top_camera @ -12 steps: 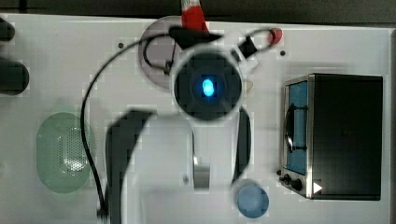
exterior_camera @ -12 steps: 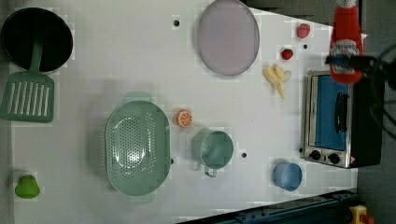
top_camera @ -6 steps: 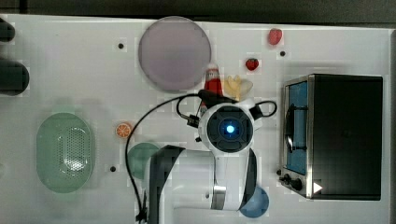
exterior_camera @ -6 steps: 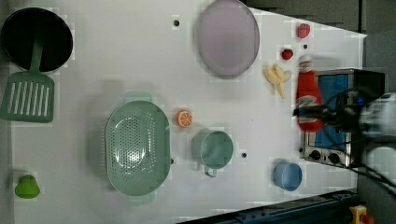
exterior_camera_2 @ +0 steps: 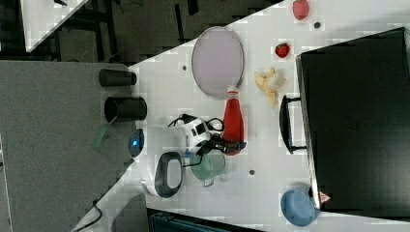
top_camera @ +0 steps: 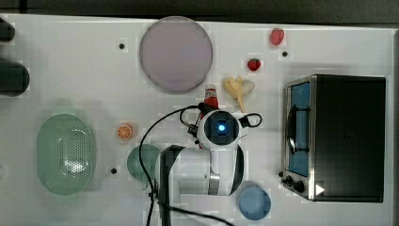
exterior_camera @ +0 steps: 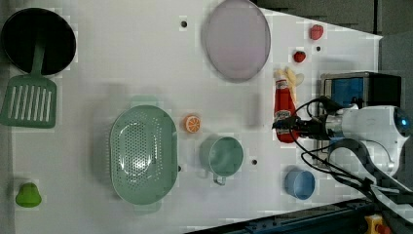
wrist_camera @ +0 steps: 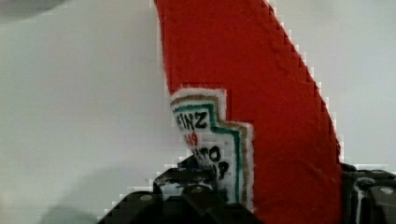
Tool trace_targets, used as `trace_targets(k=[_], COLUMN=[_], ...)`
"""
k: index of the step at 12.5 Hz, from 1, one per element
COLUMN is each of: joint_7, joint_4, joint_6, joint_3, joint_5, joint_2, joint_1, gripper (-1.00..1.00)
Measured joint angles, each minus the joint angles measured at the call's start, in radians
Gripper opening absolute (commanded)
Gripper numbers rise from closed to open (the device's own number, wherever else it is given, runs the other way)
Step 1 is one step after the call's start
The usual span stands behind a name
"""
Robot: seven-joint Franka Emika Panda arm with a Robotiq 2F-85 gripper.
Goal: Pick ketchup from plate and place it on table.
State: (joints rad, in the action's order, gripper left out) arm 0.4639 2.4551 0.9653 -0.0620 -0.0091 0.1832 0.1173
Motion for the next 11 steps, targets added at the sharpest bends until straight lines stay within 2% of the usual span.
trace_targets(k=[1, 4, 8, 11], joint_7=[0.0, -0.004, -0.01, -0.111], joint_4=[-0.002, 0.002, -0.01, -0.072], joint_6=[0.039, 0.081, 0.055, -0.145], joint_3=[0.003, 0.002, -0.012, -0.024], joint_5=[0.007, 0.007, 0.001, 0.005], joint_2=[0.026, 0.068, 0.023, -0.083], joint_1=[-0.002, 0.004, 0.004, 0.0], gripper=[0.36, 1.0, 1.0, 1.0])
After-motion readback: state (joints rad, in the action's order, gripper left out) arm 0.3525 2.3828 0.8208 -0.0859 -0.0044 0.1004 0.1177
